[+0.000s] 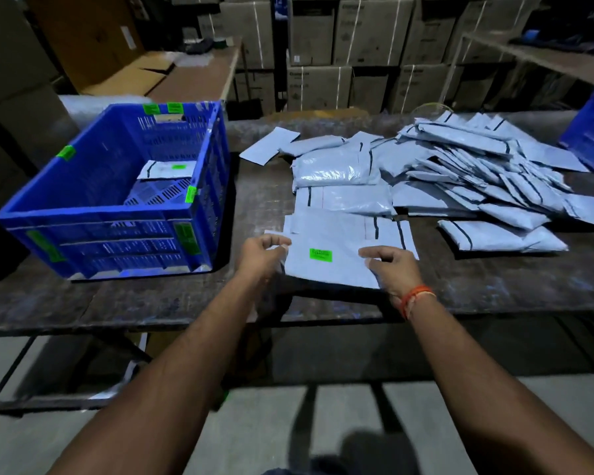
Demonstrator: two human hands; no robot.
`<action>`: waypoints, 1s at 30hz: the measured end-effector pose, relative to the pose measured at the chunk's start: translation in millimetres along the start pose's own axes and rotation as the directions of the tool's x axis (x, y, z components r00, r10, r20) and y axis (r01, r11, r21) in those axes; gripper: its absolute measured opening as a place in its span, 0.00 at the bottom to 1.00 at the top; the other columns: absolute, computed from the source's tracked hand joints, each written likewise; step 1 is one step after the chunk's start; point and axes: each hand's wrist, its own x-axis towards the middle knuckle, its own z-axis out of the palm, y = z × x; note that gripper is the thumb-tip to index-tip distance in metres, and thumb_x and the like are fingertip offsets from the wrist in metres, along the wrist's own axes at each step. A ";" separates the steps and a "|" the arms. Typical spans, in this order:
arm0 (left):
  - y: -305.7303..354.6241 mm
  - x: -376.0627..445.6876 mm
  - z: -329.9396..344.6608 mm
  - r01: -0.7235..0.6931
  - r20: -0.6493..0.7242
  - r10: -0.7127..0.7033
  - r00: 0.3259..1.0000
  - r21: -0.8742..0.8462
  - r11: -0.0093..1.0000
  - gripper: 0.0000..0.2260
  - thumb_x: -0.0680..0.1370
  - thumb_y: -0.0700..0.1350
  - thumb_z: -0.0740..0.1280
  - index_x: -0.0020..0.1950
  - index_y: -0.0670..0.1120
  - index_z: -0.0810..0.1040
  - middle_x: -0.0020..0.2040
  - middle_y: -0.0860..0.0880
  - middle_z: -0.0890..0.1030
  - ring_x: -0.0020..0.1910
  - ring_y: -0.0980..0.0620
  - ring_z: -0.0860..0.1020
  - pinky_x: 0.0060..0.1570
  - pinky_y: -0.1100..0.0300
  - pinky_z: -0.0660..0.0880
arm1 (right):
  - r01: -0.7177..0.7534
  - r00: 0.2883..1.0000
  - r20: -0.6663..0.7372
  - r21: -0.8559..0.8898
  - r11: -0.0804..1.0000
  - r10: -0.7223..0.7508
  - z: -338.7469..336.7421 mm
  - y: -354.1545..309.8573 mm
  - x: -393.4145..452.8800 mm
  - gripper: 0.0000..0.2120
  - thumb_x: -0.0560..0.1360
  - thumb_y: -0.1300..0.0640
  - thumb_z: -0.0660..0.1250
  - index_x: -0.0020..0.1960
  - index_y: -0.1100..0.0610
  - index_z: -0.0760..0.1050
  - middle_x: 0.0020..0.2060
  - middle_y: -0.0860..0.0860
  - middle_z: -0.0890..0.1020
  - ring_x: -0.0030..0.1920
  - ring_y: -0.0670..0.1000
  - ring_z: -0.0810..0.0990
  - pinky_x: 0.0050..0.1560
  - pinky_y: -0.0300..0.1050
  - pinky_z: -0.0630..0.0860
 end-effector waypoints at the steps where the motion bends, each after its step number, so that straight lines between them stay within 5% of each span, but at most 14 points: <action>1: 17.9 5.1 -7.2 -0.047 0.017 0.047 0.999 0.032 0.998 0.06 0.78 0.36 0.68 0.47 0.44 0.84 0.37 0.46 0.83 0.33 0.51 0.77 0.33 0.63 0.72 | 0.028 1.000 -0.005 0.043 0.999 -0.028 -0.9 -12.4 8.5 0.12 0.74 0.71 0.68 0.48 0.57 0.85 0.43 0.51 0.86 0.41 0.45 0.80 0.49 0.40 0.74; 7: 118.1 32.9 -72.9 -0.263 -0.049 0.265 0.963 0.049 0.964 0.06 0.78 0.35 0.71 0.53 0.41 0.84 0.38 0.47 0.83 0.34 0.56 0.78 0.34 0.64 0.76 | 0.270 0.959 0.059 0.088 0.959 -0.276 19.4 -114.8 50.6 0.06 0.75 0.68 0.70 0.50 0.61 0.84 0.27 0.40 0.81 0.26 0.38 0.74 0.32 0.31 0.70; 13: 138.0 61.0 -165.3 -0.190 -0.200 0.205 0.958 0.091 0.978 0.07 0.78 0.30 0.67 0.51 0.39 0.82 0.34 0.45 0.80 0.26 0.59 0.78 0.25 0.66 0.75 | 0.508 0.858 0.154 -0.112 0.854 -0.490 114.5 -191.8 78.7 0.06 0.72 0.62 0.72 0.47 0.55 0.87 0.43 0.50 0.87 0.48 0.47 0.84 0.56 0.44 0.79; 17: 137.5 105.9 -233.4 -0.085 -0.259 0.132 0.957 0.183 0.979 0.08 0.78 0.30 0.68 0.46 0.41 0.82 0.40 0.39 0.80 0.32 0.49 0.77 0.30 0.62 0.78 | 0.583 0.812 0.261 -0.306 0.753 -0.522 191.4 -221.9 90.8 0.09 0.73 0.62 0.69 0.47 0.55 0.87 0.43 0.51 0.87 0.50 0.51 0.84 0.58 0.44 0.78; 21: 136.3 163.7 -295.8 -0.018 -0.294 0.106 0.950 0.287 0.958 0.06 0.77 0.29 0.68 0.50 0.36 0.83 0.39 0.41 0.81 0.36 0.46 0.79 0.34 0.57 0.83 | 0.597 0.802 0.312 -0.443 0.669 -0.509 268.3 -249.9 113.6 0.11 0.72 0.65 0.67 0.47 0.56 0.86 0.47 0.53 0.87 0.52 0.53 0.83 0.56 0.42 0.77; 26: 132.4 226.4 -345.2 0.071 -0.296 0.166 0.941 0.649 0.758 0.08 0.73 0.36 0.72 0.45 0.48 0.87 0.43 0.49 0.84 0.39 0.51 0.80 0.35 0.59 0.77 | 0.550 0.831 0.363 -0.645 0.530 -0.422 361.2 -273.7 133.8 0.09 0.72 0.65 0.67 0.48 0.58 0.84 0.48 0.55 0.86 0.52 0.56 0.83 0.53 0.42 0.78; 30: 112.0 277.4 -357.0 0.085 -0.161 0.107 0.981 0.856 0.509 0.15 0.67 0.45 0.74 0.53 0.49 0.86 0.52 0.48 0.85 0.53 0.44 0.82 0.53 0.54 0.80 | 0.427 0.901 0.294 -0.734 0.528 -0.319 420.1 -269.5 146.3 0.11 0.74 0.65 0.66 0.55 0.61 0.81 0.52 0.60 0.83 0.53 0.60 0.83 0.50 0.49 0.80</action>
